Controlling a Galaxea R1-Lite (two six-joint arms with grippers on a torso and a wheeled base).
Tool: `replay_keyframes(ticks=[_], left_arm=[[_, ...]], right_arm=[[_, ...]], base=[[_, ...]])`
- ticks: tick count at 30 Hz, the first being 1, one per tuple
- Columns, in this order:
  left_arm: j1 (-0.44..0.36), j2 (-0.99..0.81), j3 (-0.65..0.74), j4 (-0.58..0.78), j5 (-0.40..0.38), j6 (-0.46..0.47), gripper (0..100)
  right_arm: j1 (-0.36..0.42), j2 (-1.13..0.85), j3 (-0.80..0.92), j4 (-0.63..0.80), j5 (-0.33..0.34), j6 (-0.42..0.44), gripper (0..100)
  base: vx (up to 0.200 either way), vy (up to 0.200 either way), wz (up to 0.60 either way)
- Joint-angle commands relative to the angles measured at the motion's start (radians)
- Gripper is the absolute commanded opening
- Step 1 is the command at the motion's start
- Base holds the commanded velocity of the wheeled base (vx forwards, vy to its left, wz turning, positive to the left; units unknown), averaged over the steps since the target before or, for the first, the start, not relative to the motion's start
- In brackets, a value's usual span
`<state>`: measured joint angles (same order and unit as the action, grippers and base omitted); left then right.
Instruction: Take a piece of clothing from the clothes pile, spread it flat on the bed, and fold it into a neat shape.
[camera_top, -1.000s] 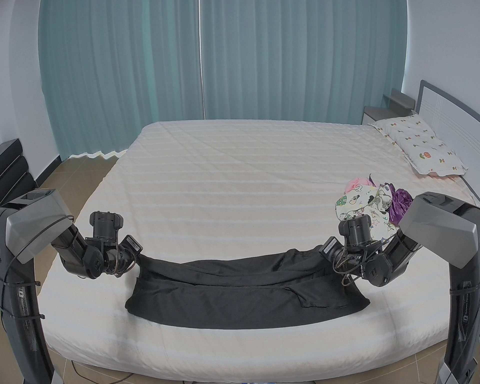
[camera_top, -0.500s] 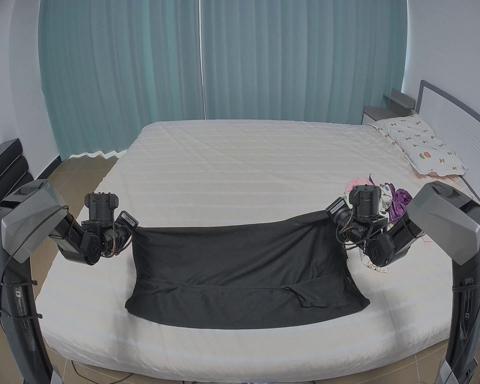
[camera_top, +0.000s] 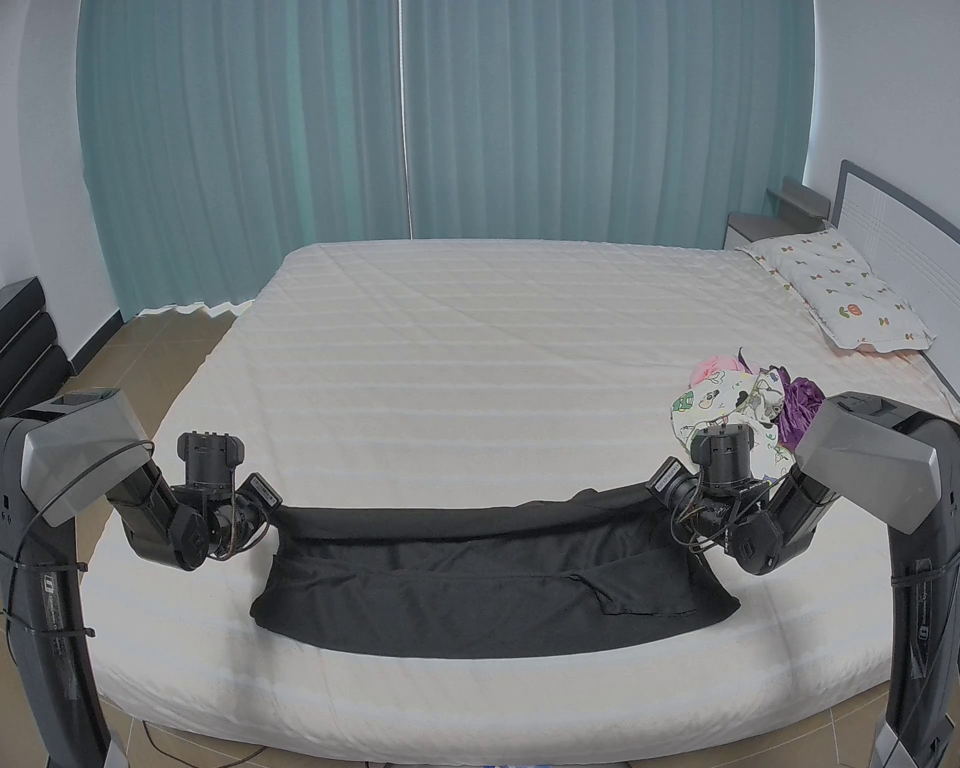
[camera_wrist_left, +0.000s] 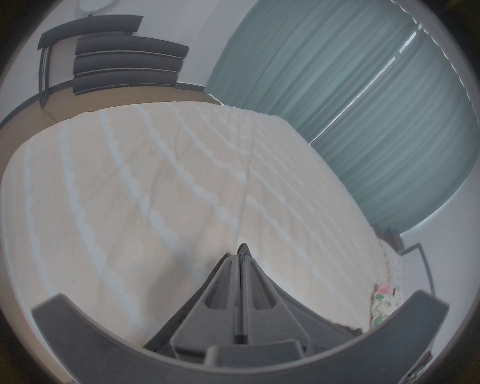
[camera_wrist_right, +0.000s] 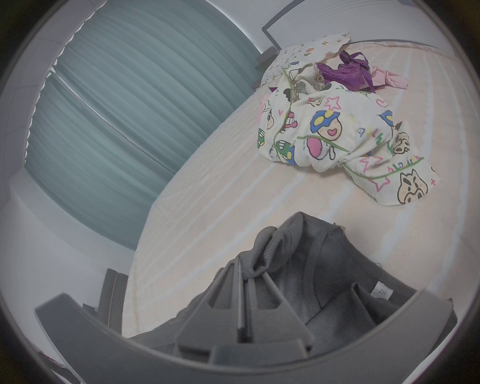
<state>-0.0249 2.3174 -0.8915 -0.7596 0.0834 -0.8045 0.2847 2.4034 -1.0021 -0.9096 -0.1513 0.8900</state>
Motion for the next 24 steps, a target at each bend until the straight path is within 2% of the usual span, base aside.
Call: replay_keyframes(ticks=[1, 10, 21, 24], left_arm=[[-0.001, 0.007, 0.06, -0.018, -0.001, 0.031, 0], [-0.003, 0.04, 0.114, -0.083, -0.005, 0.1, 0], [-0.003, 0.048, 0.131, -0.081, -0.005, 0.114, 0], [-0.006, 0.048, 0.152, -0.083, -0.007, 0.146, 0]], right_arm=[[0.001, 0.006, 0.036, 0.008, 0.002, -0.023, 0], [0.002, 0.034, 0.066, 0.009, 0.002, -0.062, 0], [0.002, 0.046, 0.082, 0.011, 0.002, -0.077, 0], [0.002, 0.051, 0.086, 0.011, 0.002, -0.086, 0]], base=[[0.0, 0.0, 0.0], [0.0, 0.0, 0.0], [0.0, 0.0, 0.0], [0.0, 0.0, 0.0]])
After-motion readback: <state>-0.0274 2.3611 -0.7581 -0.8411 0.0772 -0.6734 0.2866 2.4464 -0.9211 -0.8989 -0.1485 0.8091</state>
